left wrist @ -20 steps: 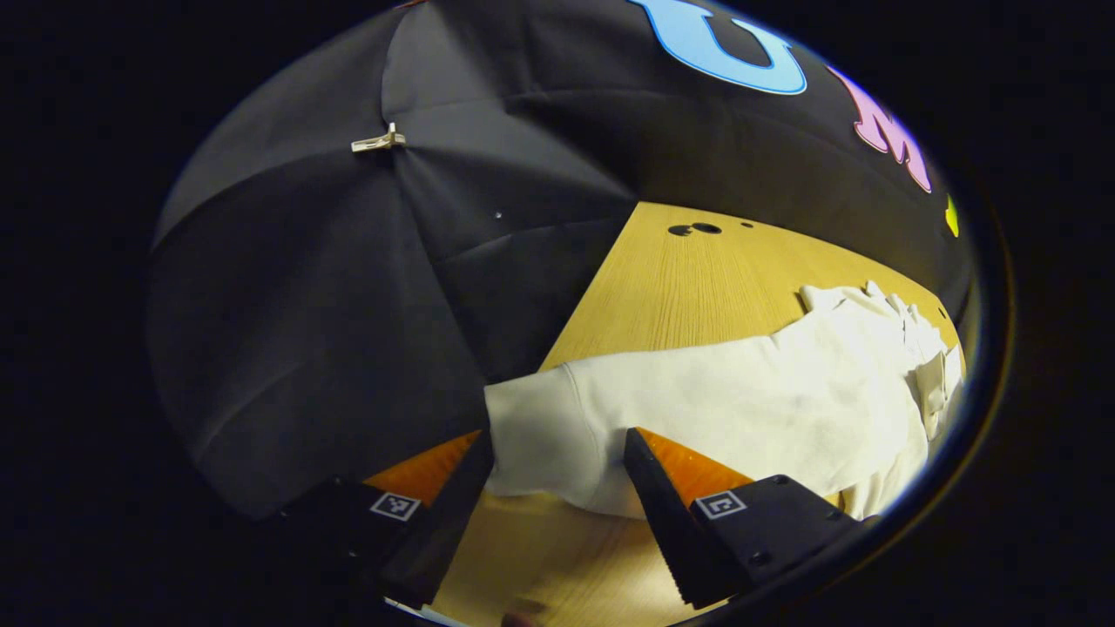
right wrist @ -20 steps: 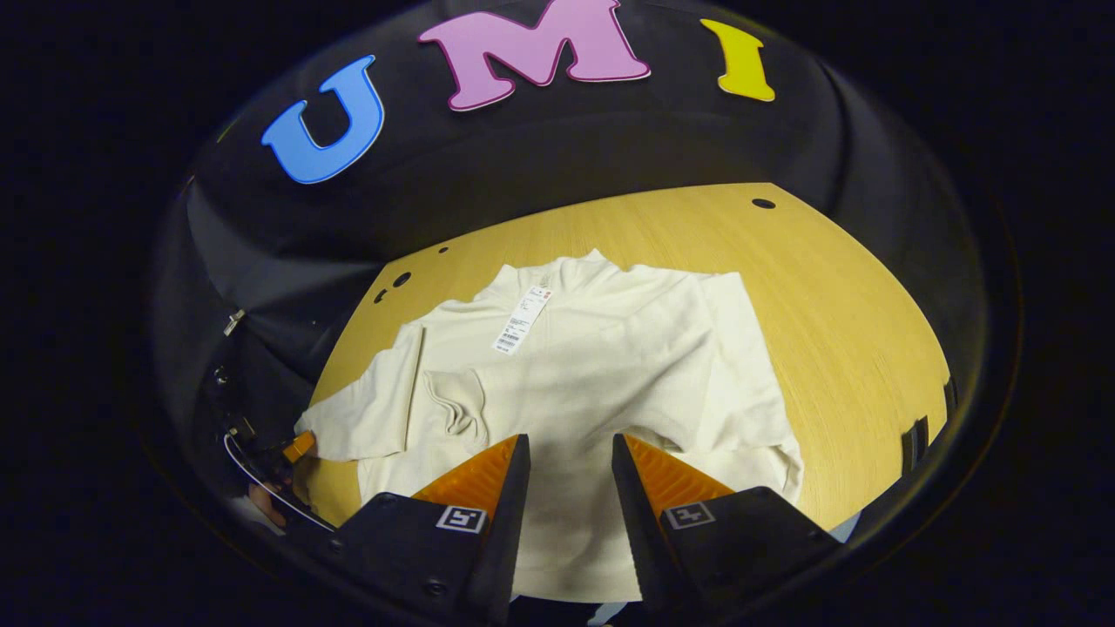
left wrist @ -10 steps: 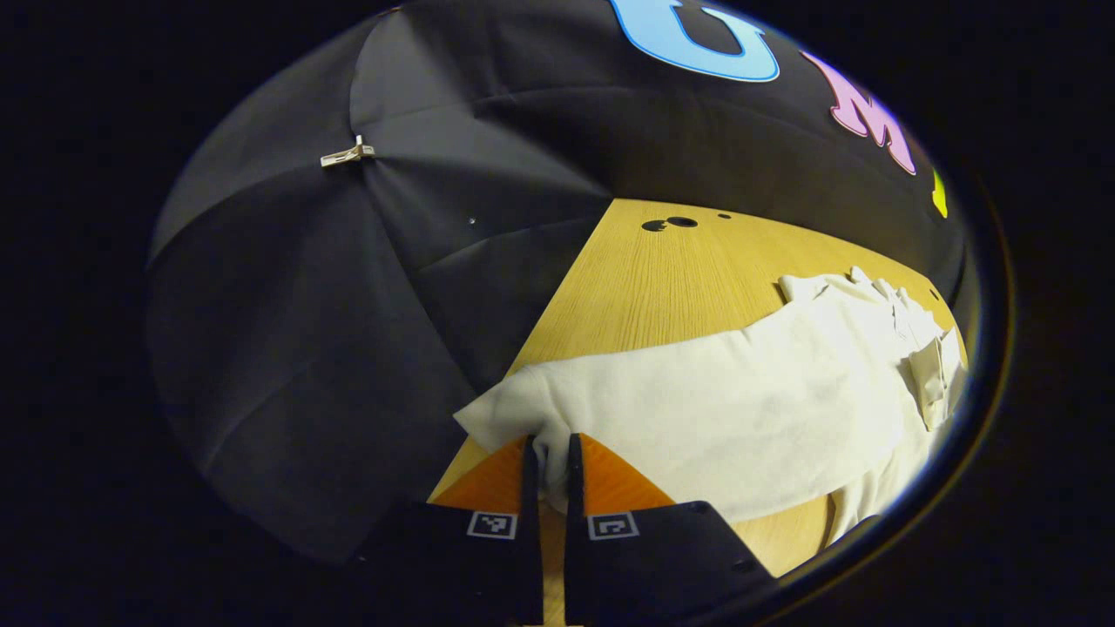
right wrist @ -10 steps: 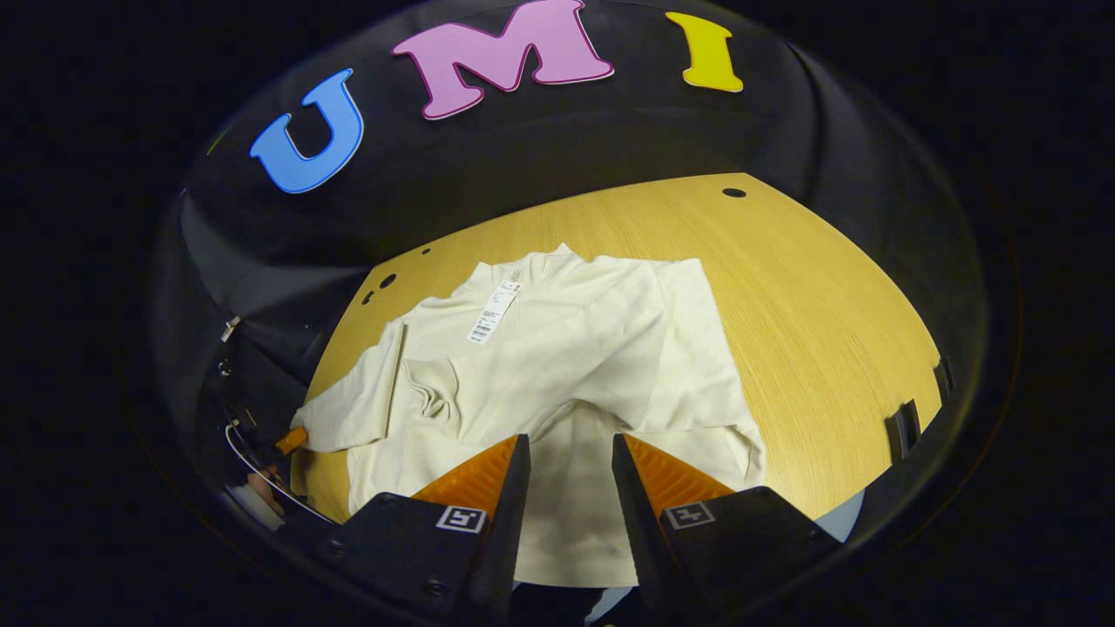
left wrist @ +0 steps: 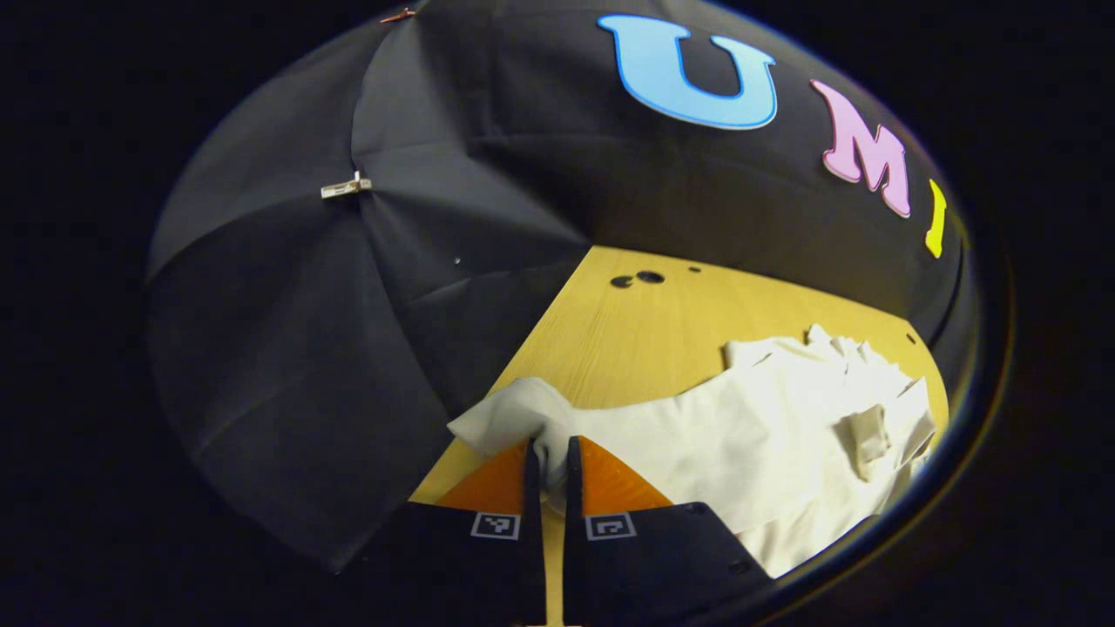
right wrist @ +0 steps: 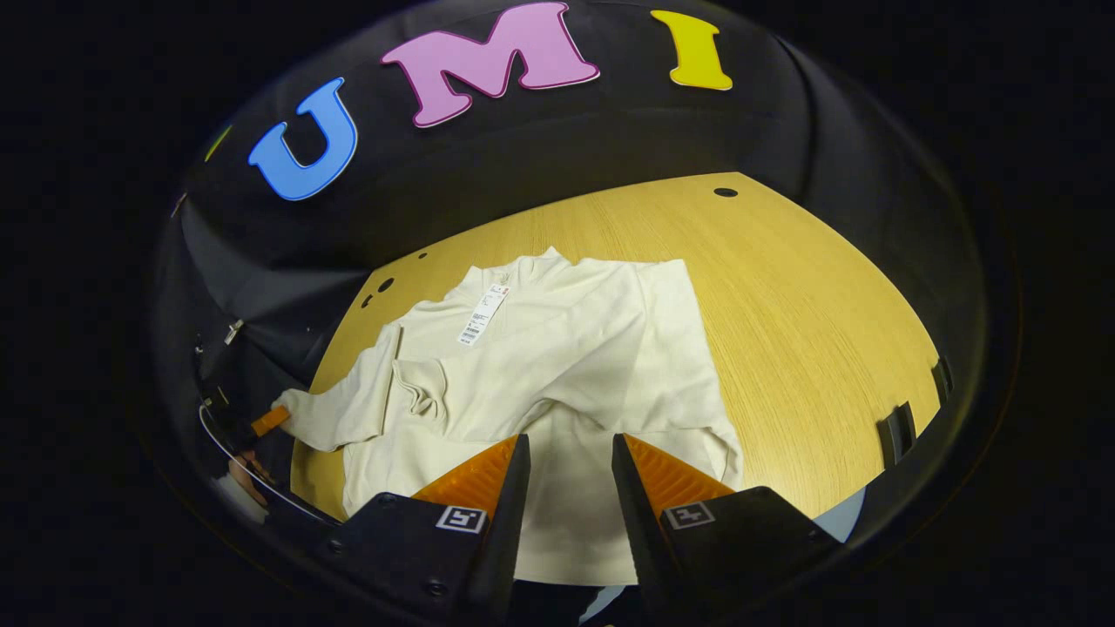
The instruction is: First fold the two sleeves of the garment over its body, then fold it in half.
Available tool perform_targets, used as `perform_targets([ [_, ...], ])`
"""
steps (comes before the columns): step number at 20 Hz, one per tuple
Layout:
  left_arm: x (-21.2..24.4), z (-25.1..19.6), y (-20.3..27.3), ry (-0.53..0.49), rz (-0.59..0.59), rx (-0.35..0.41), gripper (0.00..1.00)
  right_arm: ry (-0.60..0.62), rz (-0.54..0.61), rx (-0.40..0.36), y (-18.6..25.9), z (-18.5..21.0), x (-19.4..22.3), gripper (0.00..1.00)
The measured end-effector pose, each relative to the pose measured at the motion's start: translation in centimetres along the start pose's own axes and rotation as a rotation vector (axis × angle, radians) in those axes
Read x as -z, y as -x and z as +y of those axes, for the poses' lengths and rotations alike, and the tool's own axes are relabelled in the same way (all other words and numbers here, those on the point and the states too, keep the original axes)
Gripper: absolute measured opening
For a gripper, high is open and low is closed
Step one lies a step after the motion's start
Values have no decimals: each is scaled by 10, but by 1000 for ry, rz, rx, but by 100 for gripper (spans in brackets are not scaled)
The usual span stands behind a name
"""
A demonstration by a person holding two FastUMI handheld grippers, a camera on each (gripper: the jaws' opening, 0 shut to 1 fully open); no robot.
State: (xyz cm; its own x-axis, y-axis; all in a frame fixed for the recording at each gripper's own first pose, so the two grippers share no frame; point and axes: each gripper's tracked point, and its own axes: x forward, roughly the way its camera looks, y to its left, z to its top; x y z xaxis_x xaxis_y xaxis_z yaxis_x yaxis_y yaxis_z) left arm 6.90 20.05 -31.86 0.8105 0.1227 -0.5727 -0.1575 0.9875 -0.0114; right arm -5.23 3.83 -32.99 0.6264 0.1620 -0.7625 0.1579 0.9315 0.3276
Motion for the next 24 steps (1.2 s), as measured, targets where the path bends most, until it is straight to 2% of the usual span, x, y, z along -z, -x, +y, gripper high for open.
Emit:
perform_targets([
  [5,-45,-64,30,3,-88,103,13,-15,-3,-7,2,-16,-3,59],
  [11,-70,-150,55,-8,-113,224,13,-54,-10,-2,7,-43,-5,59],
  [18,-69,-260,84,-60,-111,357,13,-78,11,37,12,-93,4,59],
  [24,-48,-337,94,-85,-78,416,13,-89,28,49,18,-131,7,59],
])
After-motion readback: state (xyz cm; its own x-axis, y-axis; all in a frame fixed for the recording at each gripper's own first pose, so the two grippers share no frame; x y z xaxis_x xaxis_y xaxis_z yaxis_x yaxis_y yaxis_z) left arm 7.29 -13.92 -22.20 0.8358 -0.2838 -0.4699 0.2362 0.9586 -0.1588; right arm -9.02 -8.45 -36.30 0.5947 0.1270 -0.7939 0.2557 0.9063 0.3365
